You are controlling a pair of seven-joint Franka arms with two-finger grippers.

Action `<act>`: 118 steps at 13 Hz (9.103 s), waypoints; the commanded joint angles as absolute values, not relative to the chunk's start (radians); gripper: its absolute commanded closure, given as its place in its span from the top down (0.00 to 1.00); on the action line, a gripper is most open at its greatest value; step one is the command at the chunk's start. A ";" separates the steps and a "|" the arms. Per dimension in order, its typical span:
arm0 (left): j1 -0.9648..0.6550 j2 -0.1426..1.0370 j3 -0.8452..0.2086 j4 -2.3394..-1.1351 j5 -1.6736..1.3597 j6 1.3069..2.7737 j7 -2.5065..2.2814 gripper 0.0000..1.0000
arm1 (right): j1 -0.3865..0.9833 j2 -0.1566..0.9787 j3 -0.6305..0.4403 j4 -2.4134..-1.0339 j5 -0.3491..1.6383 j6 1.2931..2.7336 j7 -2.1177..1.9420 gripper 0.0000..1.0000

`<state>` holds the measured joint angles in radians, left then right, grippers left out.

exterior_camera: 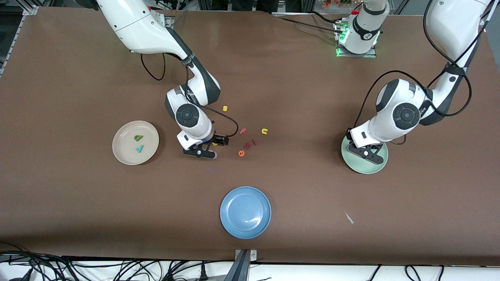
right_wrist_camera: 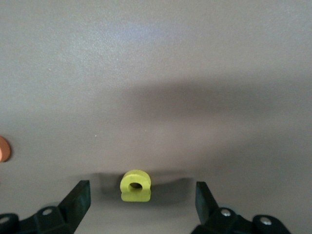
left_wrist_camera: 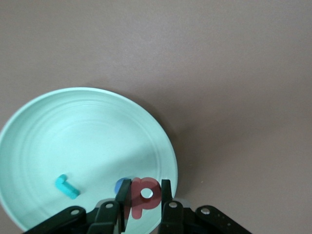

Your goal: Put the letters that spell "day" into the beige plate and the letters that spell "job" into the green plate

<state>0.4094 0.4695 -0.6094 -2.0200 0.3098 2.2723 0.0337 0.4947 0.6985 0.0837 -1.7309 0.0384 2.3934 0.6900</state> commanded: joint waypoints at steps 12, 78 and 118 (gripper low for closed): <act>0.414 0.675 -0.604 -1.884 0.618 2.292 -0.155 0.00 | 0.508 0.719 0.080 -1.695 0.034 2.378 0.689 0.63; 0.011 0.023 -0.149 -1.635 0.028 1.672 -0.138 1.00 | 0.546 0.416 -0.373 -1.899 0.199 2.036 -0.100 1.00; 0.015 0.037 -0.149 -1.615 0.029 1.608 -0.130 1.00 | -0.034 0.020 0.166 -1.531 -0.143 1.494 0.054 1.00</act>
<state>0.0173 0.0254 -0.1479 -1.6427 0.0009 1.6346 -0.1457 -0.0179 0.0406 0.1750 -1.5215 -0.1415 1.5276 0.0563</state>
